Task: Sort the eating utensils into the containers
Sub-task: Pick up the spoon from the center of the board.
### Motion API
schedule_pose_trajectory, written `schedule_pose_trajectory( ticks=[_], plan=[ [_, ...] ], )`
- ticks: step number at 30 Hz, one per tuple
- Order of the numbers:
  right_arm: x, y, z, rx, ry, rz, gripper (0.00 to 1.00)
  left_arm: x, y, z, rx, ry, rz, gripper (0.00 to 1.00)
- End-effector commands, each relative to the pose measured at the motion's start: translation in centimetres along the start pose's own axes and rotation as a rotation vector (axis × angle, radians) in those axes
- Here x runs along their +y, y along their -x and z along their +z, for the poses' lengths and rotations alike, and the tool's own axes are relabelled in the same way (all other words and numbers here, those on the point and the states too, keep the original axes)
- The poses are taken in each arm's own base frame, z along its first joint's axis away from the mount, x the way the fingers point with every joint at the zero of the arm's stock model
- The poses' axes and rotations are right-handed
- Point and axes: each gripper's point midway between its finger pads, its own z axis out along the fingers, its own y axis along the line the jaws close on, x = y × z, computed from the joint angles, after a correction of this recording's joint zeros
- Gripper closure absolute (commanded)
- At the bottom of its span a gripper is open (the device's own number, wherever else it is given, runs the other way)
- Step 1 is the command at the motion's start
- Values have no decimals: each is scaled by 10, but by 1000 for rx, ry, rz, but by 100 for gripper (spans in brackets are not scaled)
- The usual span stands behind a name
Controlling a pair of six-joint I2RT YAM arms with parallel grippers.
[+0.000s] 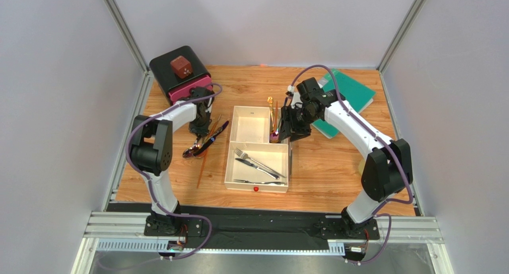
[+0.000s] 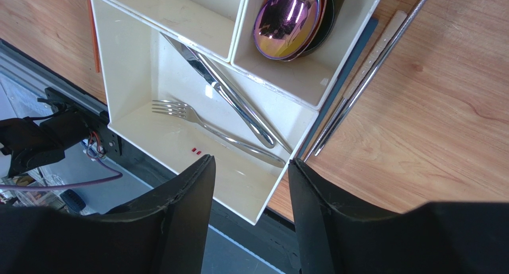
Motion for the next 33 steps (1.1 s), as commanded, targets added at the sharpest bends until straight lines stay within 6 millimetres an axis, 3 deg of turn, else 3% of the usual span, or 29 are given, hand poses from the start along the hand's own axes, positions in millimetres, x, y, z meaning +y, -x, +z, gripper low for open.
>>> schedule_pose_trajectory(
  ticks=[1, 8, 16, 19, 30, 33],
  plan=[
    [9, 6, -13, -52, 45, -16, 47, 1, -11, -8, 29, -1, 20, 67],
    [8, 10, -13, -61, 53, -6, 47, 1, -36, -13, 100, -8, 16, 67],
    [6, 10, -8, -61, 55, 5, 47, 10, -47, -26, 74, 24, -1, 95],
    [5, 9, -6, -53, 52, 11, 47, 19, -39, -39, 10, 65, -26, 100],
    [0, 8, -7, -61, 25, 17, 47, 48, -15, -91, -122, 174, -56, 100],
    [-3, 7, -8, -69, 9, 24, 48, 45, -4, -119, -229, 122, -78, 100]
  ],
)
